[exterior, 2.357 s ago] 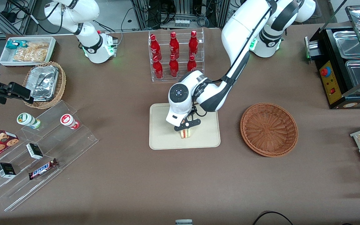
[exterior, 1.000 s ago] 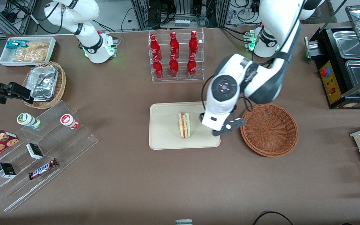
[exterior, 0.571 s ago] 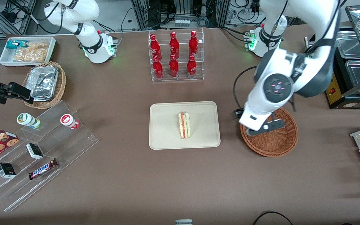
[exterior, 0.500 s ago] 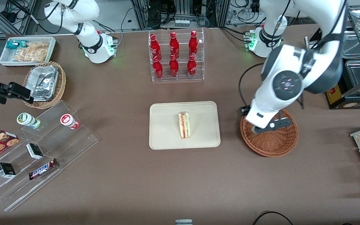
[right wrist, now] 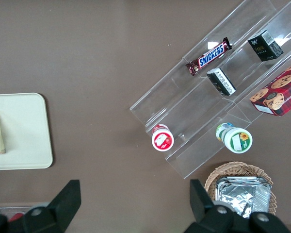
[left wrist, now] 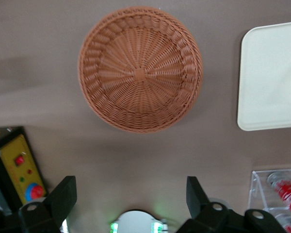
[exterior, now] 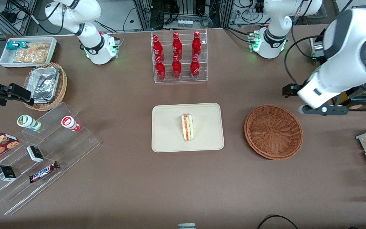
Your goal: Place sandwich from basket to tray
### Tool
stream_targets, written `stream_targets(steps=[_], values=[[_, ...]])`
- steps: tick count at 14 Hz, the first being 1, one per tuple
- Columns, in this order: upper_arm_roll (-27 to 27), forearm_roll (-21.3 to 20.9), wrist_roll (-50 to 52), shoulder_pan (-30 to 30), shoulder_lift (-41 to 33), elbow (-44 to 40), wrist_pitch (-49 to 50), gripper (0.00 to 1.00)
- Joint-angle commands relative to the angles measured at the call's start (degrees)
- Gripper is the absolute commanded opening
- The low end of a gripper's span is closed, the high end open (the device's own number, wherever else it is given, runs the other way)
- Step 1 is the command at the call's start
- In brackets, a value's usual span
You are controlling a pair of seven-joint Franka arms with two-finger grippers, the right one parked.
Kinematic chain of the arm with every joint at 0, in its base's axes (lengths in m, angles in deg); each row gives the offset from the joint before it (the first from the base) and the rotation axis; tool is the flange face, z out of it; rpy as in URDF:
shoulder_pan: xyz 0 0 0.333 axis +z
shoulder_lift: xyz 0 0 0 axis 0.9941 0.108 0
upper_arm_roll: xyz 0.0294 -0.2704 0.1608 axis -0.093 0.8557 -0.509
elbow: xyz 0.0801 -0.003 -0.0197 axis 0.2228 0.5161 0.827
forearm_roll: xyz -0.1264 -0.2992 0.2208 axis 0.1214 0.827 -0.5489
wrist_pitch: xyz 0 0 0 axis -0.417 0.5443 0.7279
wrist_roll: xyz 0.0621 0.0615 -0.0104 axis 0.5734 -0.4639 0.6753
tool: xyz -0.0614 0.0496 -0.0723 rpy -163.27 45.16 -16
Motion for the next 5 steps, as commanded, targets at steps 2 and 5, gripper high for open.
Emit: stream_targets(steps=[2, 5], values=[[-2.08, 0.29, -6.05, 1.89, -5.38, 1.36, -0.34, 1.00], [-2.71, -0.23, -6.14, 2.07, -5.74, -0.75, -0.95, 1.00]])
